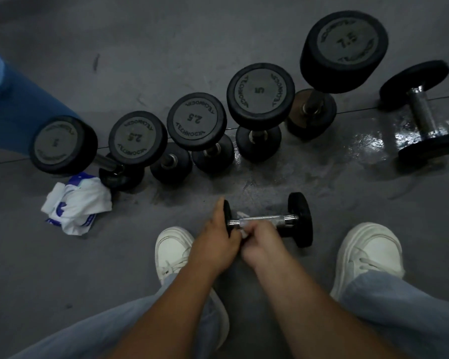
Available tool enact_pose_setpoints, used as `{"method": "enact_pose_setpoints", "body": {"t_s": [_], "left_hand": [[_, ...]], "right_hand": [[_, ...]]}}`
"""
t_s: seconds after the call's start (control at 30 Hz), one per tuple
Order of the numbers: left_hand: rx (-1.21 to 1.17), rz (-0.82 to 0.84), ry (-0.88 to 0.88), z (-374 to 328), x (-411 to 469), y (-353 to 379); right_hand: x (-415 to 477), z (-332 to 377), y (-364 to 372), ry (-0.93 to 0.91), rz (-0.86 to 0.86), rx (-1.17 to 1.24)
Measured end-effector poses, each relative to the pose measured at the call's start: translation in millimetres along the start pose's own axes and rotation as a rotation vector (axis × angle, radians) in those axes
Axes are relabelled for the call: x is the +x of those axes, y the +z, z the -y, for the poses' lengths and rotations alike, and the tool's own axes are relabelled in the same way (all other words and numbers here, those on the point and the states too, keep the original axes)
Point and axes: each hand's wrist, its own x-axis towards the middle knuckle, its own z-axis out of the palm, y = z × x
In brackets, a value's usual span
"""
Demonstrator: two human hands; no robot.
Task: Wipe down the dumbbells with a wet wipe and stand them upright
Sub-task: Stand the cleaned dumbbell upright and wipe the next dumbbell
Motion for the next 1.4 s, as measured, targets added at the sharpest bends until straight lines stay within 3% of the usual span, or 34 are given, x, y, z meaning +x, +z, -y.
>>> {"method": "enact_pose_setpoints", "body": {"t_s": [0.5, 0.73, 1.07, 1.2, 1.3, 1.4], "left_hand": [[-0.104, 0.014, 0.0, 3, -11, 3], [-0.163, 0.041, -0.037, -1, -7, -1], [-0.134, 0.035, -0.012, 5, -4, 0], [-0.117, 0.038, -0.003, 4, -4, 0], [-0.106, 0.033, 0.007, 5, -6, 2], [-0.114, 0.029, 0.005, 6, -5, 2]], "right_hand": [[14, -45, -16, -0.106, 0.15, 0.049], [15, -23, 2, -0.185, -0.037, -0.121], [7, -46, -26, -0.304, -0.066, -0.133], [18, -46, -35, -0.33, -0.134, -0.329], [27, -30, -23, -0.163, -0.075, -0.445], [15, -6, -21, 0.049, 0.122, -0.415]]}}
